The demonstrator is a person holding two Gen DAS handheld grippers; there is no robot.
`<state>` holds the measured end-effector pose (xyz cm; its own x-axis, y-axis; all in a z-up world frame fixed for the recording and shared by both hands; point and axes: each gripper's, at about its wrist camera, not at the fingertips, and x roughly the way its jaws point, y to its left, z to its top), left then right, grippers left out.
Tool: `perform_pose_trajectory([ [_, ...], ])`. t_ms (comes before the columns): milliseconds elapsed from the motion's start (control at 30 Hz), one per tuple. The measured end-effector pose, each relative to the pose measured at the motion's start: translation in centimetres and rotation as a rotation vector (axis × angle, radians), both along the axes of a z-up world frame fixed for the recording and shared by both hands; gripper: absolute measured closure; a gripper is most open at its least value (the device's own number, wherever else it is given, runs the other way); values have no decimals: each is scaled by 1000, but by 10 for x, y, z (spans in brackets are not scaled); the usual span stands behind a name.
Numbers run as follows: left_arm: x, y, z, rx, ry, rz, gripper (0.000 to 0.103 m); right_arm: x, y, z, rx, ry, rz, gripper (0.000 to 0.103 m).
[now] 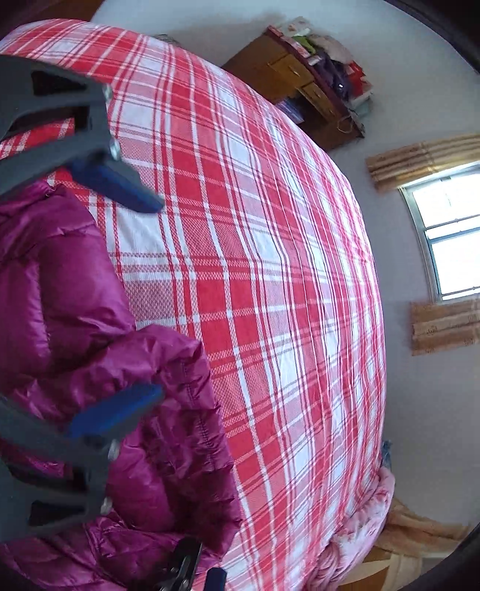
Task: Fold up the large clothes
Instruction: 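Move both grippers to the jacket hem and close on it, then lift the hem with both grippers and fold it toward the collar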
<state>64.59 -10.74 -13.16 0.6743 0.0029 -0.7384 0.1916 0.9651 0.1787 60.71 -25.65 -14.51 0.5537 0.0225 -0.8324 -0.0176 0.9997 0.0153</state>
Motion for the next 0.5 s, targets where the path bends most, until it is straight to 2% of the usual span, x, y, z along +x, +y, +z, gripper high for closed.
perform_pose_trajectory([
  [33, 0, -1, -2, 0, 15, -15, 61, -1, -1, -2, -14, 3, 5, 50],
  [67, 1, -1, -7, -5, 58, -31, 90, -4, -3, -4, -33, 2, 12, 62],
  [100, 0, 1, -8, -18, 75, -36, 98, -6, -4, -4, -44, -1, 14, 84],
  [200, -14, 6, 1, -30, 23, -48, 100, -21, -7, 3, -61, -52, 34, 87],
  [267, -29, 12, 8, -54, -3, -65, 100, -35, -6, 7, -107, -94, 45, 88],
  [400, -50, 16, 0, -62, 23, -91, 101, -50, -9, -3, -125, -93, 52, 89],
  [500, -62, 19, -14, -32, 48, -95, 101, -54, -14, -16, -121, -79, 44, 89],
])
